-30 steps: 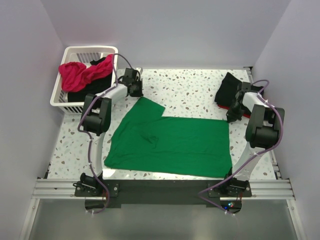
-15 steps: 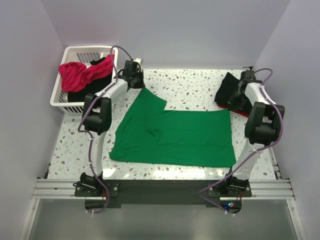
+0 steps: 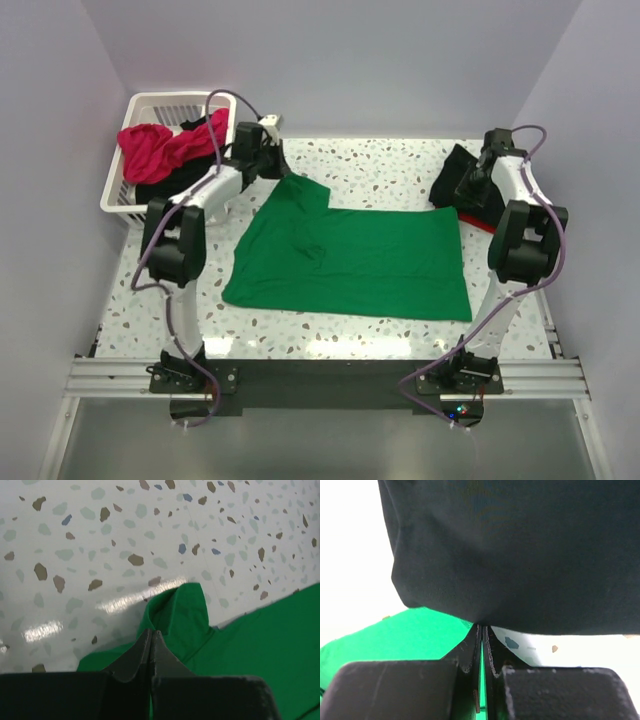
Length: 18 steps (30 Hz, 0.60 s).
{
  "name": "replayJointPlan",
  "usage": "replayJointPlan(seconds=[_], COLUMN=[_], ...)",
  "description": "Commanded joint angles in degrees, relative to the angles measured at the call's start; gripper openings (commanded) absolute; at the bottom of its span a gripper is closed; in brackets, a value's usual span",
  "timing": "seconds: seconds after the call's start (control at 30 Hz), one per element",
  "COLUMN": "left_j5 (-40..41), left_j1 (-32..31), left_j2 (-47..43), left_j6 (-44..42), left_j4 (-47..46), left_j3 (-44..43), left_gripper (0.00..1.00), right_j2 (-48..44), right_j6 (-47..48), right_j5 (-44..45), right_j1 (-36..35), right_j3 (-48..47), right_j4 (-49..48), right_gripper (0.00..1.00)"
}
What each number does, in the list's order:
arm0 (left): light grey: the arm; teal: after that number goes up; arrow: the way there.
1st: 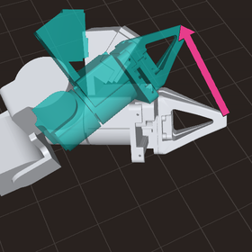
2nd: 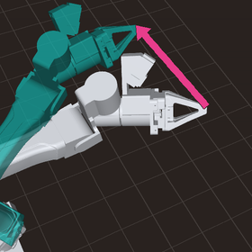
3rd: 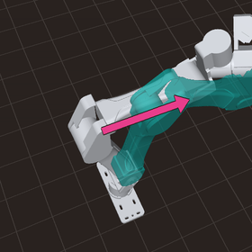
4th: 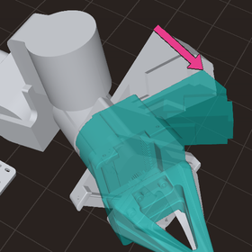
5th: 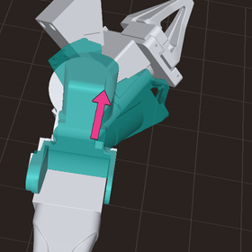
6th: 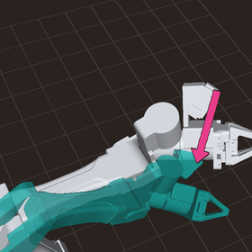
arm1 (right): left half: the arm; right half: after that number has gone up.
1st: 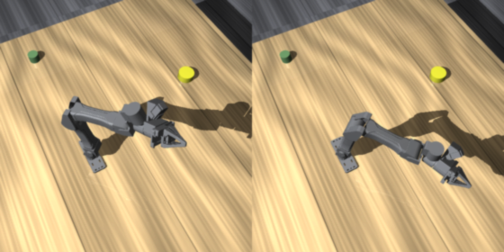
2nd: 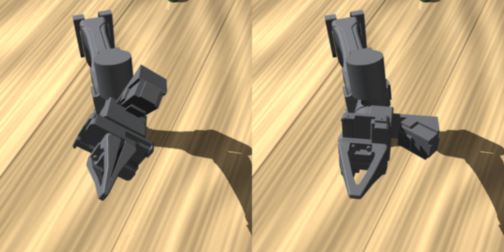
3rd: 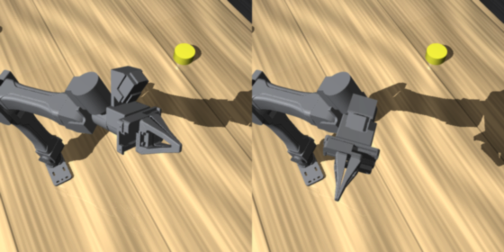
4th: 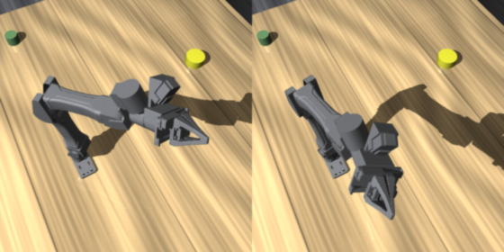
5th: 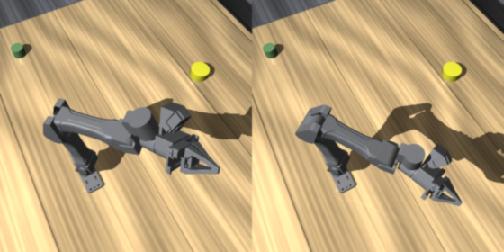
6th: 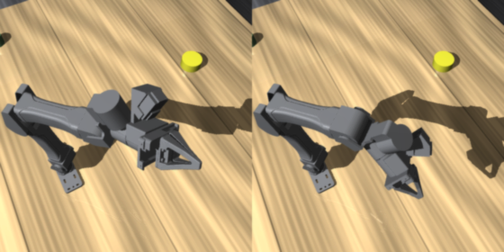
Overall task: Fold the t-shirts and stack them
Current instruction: Fold the tshirt
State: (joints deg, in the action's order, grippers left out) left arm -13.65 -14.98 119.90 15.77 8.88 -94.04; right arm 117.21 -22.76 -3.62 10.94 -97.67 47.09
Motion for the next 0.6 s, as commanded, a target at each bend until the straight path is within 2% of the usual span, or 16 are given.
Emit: replayJointPlan(seconds=[0.0, 0.03, 0.23, 0.57], left_j5=[-3.75, -3.49, -3.49, -3.32], left_j1=[0.48, 0.39, 0.48, 0.39], left_j2=[-13.77, -15.81, -28.3, -45.18], left_j6=[-3.38, -3.55, -2.68, 0.22], left_j4=[-7.21, -7.56, -6.78, -2.13], left_j3=[9.11, 14.01, 28.88, 46.13], left_gripper=[0.0, 0.0, 0.0, 0.0], right_j2=[-5.4, -6.28, -11.12, -20.43], right_j6=[2.63, 2.99, 4.57, 4.66], right_j5=[-2.09, -2.18, -2.36, 0.98], right_j1=[-0.22, -0.22, -0.13, -0.04], right_j3=[2.03, 3.0, 10.99, 21.8], right_j4=[-0.51, -0.86, -2.44, -2.71], right_gripper=[0.0, 0.0, 0.0, 0.0])
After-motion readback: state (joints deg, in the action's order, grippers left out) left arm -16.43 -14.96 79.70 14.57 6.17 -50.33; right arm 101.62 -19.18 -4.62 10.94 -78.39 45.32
